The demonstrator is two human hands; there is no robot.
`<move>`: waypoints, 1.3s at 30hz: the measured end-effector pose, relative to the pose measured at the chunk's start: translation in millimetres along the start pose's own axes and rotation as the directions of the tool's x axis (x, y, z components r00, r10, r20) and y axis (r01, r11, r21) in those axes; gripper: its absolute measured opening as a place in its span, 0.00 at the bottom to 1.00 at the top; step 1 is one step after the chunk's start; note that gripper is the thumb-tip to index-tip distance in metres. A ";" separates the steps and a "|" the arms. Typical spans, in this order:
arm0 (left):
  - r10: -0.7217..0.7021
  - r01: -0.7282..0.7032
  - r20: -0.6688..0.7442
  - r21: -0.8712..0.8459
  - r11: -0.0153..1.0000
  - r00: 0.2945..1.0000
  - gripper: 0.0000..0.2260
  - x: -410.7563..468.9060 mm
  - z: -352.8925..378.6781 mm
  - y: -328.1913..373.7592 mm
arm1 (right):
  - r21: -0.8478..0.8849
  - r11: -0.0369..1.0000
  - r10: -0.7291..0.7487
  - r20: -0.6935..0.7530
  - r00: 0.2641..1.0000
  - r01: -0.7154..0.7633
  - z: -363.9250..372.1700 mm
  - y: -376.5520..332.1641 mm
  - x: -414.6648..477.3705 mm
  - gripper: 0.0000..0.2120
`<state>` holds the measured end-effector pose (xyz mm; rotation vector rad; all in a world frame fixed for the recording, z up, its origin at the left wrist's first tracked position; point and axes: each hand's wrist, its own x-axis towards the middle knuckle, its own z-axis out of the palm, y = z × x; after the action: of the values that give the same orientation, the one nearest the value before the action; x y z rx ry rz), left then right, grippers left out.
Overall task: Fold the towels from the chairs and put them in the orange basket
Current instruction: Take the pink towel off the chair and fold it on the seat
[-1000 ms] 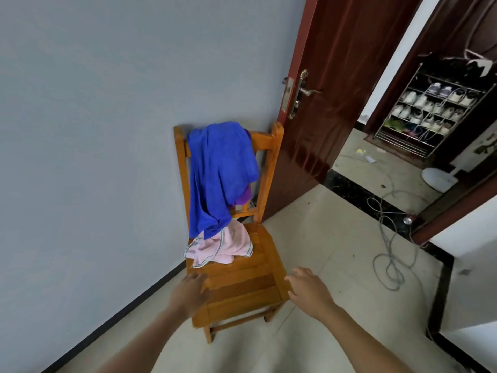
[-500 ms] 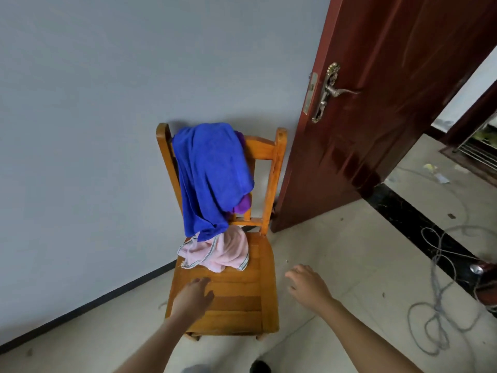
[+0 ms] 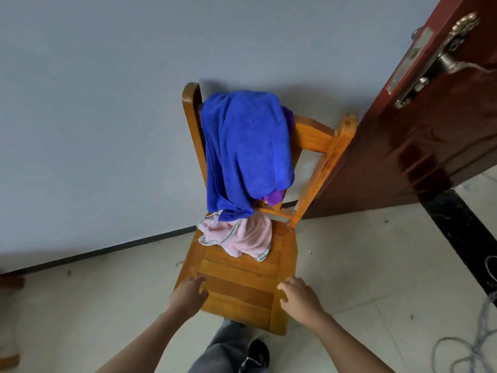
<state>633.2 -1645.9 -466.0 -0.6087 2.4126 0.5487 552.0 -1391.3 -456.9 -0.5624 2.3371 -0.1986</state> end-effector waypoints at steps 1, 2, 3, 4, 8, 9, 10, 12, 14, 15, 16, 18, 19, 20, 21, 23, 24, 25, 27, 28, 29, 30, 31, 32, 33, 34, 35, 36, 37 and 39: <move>-0.003 0.003 0.012 -0.015 1.000 1.000 0.18 8.1 1.6 3.0 | 0.001 1.000 -0.005 0.014 1.000 0.005 0.4 0.8 7.3 0.17; -0.004 0.005 0.019 -0.029 1.000 1.000 0.17 14.2 3.0 6.7 | 0.003 1.000 -0.004 0.024 1.000 0.004 -0.6 1.1 12.4 0.17; -0.007 0.008 0.025 -0.044 0.999 1.000 0.17 28.5 4.6 9.2 | 0.011 1.000 -0.001 0.029 1.000 0.001 -2.4 1.9 26.6 0.18; -0.002 0.004 0.029 -0.058 0.998 1.000 0.18 44.8 6.7 11.4 | 0.020 1.000 -0.002 0.024 1.000 0.002 -3.6 3.3 42.6 0.18; 0.013 -0.010 0.035 -0.096 0.995 0.999 0.17 98.8 15.1 21.0 | 0.071 0.997 0.041 -0.017 0.999 -0.039 3.0 3.1 97.1 0.18; 0.010 -0.007 0.030 -0.096 0.995 0.999 0.18 114.9 20.4 21.2 | 0.076 0.996 0.041 -0.022 0.999 -0.040 9.3 2.6 113.7 0.18; 0.007 -0.005 0.024 -0.092 0.996 1.000 0.18 129.1 24.0 22.5 | 0.080 0.996 0.036 -0.028 0.999 -0.034 14.5 1.5 128.3 0.18; 0.027 -0.027 0.005 -0.063 0.998 1.000 0.20 151.9 26.4 26.6 | 0.078 0.997 0.019 -0.063 0.998 -0.014 19.5 1.2 150.8 0.18; 0.059 -0.060 -0.015 -0.041 0.997 0.998 0.22 178.4 31.6 31.3 | 0.093 0.995 0.053 -0.091 0.994 -0.045 25.2 7.5 179.5 0.19; 0.074 -0.074 -0.028 -0.033 0.997 0.997 0.23 189.5 33.5 34.2 | 0.131 0.988 0.091 -0.108 0.990 -0.077 26.5 11.5 193.1 0.20; 0.087 -0.088 -0.044 -0.028 0.996 0.995 0.24 199.0 34.8 37.5 | 0.201 0.974 0.134 -0.140 0.981 -0.105 25.6 14.8 205.1 0.21; 0.105 -0.108 -0.057 -0.043 0.993 0.993 0.25 215.8 39.5 43.1 | 0.414 0.904 0.224 -0.258 0.940 -0.102 20.6 20.2 226.3 0.21; 0.105 -0.108 -0.042 -0.065 0.992 0.994 0.25 223.0 44.1 44.9 | 0.529 0.846 0.274 -0.321 0.907 -0.068 15.9 21.4 235.1 0.22; 0.101 -0.103 -0.020 -0.089 0.991 0.995 0.25 228.8 48.2 46.7 | 0.637 0.771 0.336 -0.367 0.867 -0.029 8.2 20.6 241.4 0.22; 0.091 -0.090 0.001 -0.114 0.989 0.996 0.24 232.8 52.6 47.5 | 0.729 0.685 0.398 -0.399 0.826 0.022 -1.5 18.1 245.0 0.21; 0.057 -0.054 0.014 -0.158 0.986 0.998 0.22 237.5 60.5 48.3 | 0.834 0.530 0.468 -0.438 0.768 0.153 -18.7 13.6 250.0 0.10; 0.051 -0.049 0.010 -0.153 0.987 0.999 0.20 237.9 64.1 48.9 | 0.847 0.490 0.474 -0.459 0.751 0.209 -25.4 11.0 250.7 0.07; 0.060 -0.058 0.008 -0.129 0.990 0.998 0.17 236.7 66.4 49.9 | 0.845 0.473 0.471 -0.482 0.739 0.249 -26.9 10.8 252.0 0.07; 0.080 -0.079 0.004 -0.112 0.991 0.997 0.12 231.0 70.5 51.8 | 0.843 0.476 0.469 -0.484 0.739 0.251 -25.4 9.6 252.2 0.07; 0.087 -0.086 0.002 -0.130 0.988 0.996 0.11 227.1 72.7 52.5 | 0.838 0.505 0.463 -0.464 0.755 0.205 -21.3 10.5 252.3 0.12; 0.090 -0.089 0.003 -0.152 0.984 0.996 0.11 222.6 74.9 52.2 | 0.834 0.529 0.441 -0.426 0.790 0.154 -15.9 10.8 251.4 0.15; 0.097 -0.094 0.012 -0.169 0.981 0.995 0.11 216.8 76.5 51.9 | 0.841 0.534 0.419 -0.347 0.839 0.082 -10.8 9.4 249.3 0.16; 0.112 -0.105 0.031 -0.171 0.980 0.993 0.11 210.8 78.1 52.4 | 0.852 0.523 0.384 -0.246 0.890 0.010 -5.9 6.9 246.9 0.16; 0.137 -0.126 0.058 -0.163 0.979 0.989 0.11 203.7 79.3 53.0 | 0.856 0.515 0.331 -0.139 0.933 -0.055 -0.7 2.8 243.7 0.15; 0.169 -0.155 0.085 -0.148 0.977 0.982 0.11 195.6 80.6 54.3 | 0.855 0.508 0.273 -0.042 0.961 -0.107 6.4 -1.1 240.6 0.12; 0.205 -0.190 0.104 -0.136 0.972 0.973 0.11 186.5 81.3 56.8 | 0.845 0.515 0.217 0.038 0.976 -0.147 11.6 -6.0 235.8 0.10; 0.243 -0.229 0.111 -0.129 0.965 0.964 0.11 176.7 81.3 60.0 | 0.822 0.542 0.170 0.097 0.981 -0.176 20.0 -9.2 232.4 0.10; 0.282 -0.269 0.115 -0.120 0.956 0.953 0.11 165.0 80.4 63.0 | 0.794 0.572 0.138 0.154 0.978 -0.205 26.8 -13.9 226.4 0.09; 0.321 -0.310 0.115 -0.104 0.945 0.940 0.11 153.8 80.2 65.7 | 0.761 0.602 0.131 0.207 0.970 -0.243 33.4 -18.2 220.3 0.09; 0.390 -0.385 0.119 -0.064 0.921 0.913 0.11 132.9 81.6 69.1 | 0.696 0.650 0.161 0.268 0.950 -0.306 42.9 -21.9 205.4 0.10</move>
<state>535.6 -1587.5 -593.1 -0.0965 2.4103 0.7756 454.9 -1502.5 -607.7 0.1326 1.8921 -0.8793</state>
